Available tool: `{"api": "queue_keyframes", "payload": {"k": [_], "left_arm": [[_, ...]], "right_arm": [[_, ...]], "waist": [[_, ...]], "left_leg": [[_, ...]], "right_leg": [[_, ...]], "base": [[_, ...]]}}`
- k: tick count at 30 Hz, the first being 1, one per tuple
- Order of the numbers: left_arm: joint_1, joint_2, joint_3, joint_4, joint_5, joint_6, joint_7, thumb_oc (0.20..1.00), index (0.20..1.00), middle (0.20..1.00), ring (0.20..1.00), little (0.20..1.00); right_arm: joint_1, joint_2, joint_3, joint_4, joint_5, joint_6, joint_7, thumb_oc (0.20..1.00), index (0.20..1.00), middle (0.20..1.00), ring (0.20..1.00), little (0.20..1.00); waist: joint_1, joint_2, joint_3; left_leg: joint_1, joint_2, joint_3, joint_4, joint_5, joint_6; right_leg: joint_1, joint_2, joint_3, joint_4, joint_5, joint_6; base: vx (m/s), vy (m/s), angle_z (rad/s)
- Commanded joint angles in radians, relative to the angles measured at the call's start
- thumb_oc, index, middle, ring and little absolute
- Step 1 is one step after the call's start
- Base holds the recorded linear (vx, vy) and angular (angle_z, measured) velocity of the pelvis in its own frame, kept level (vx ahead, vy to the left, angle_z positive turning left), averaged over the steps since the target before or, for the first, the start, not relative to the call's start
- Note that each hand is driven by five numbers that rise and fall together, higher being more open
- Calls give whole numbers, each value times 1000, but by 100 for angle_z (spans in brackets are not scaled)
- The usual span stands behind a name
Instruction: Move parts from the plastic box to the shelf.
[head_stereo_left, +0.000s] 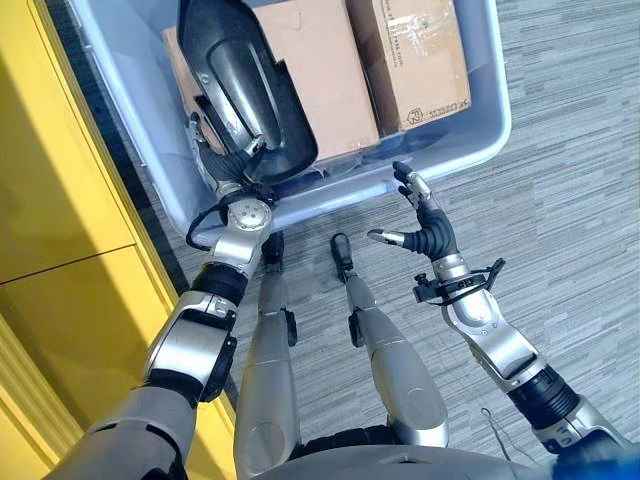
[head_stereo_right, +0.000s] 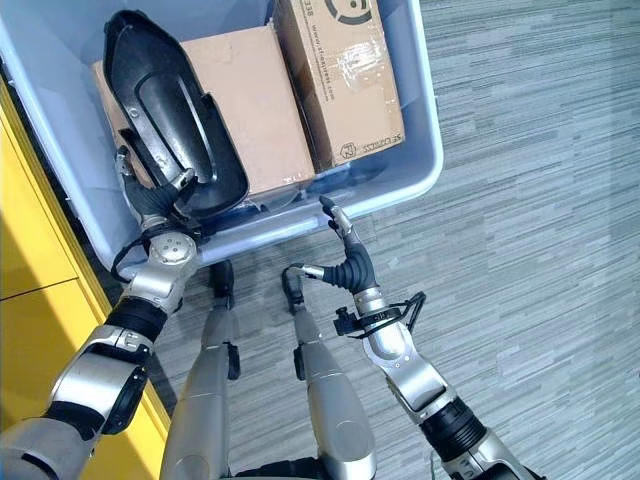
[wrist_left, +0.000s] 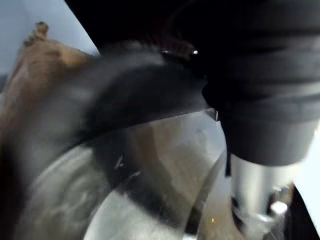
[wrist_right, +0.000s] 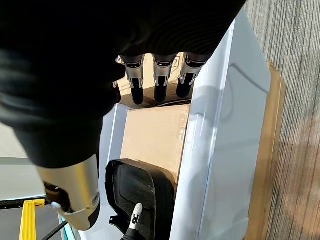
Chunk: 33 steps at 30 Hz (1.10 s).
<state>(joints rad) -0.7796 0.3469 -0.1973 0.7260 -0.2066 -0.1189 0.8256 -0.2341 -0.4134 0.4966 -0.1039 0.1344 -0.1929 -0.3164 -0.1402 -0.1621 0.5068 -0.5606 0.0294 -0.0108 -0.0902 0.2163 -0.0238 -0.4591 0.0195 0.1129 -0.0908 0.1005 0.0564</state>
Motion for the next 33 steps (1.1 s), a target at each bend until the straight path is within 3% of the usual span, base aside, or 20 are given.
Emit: {"api": "queue_keyframes", "payload": {"k": [1,22,27,33], "left_arm": [[-49,-8,-24,94,-4,11,-59,200,200,200,200,200],[-26,-17,-20,103,-15,22,-80,200,200,200,200,200],[38,-17,6,-8,-8,10,-62,200,200,200,200,200],[187,35,87,-281,45,-22,-47,200,200,200,200,200]], "right_arm": [[45,-21,-43,-97,23,-59,5,1000,1000,1000,1000,1000],[57,-35,-45,-98,20,-56,15,1000,1000,1000,1000,1000],[59,-27,-49,-88,16,-50,13,1000,1000,1000,1000,1000],[49,-6,-64,-67,11,-42,12,1000,1000,1000,1000,1000]], "waist": [[-18,-35,-19],[-7,-18,-20],[5,-6,-28],[35,18,-52]], "left_leg": [[102,50,92,14,-91,-55],[116,45,91,16,-91,-52],[124,42,88,15,-93,-50],[141,35,87,14,-100,-50]], "right_leg": [[30,-89,-53,42,-8,76],[37,-93,-60,48,-10,75],[45,-96,-65,48,-12,74],[64,-104,-74,48,-16,74]], "base": [[0,0,0],[0,0,0],[0,0,0],[-1,2,1]]}}
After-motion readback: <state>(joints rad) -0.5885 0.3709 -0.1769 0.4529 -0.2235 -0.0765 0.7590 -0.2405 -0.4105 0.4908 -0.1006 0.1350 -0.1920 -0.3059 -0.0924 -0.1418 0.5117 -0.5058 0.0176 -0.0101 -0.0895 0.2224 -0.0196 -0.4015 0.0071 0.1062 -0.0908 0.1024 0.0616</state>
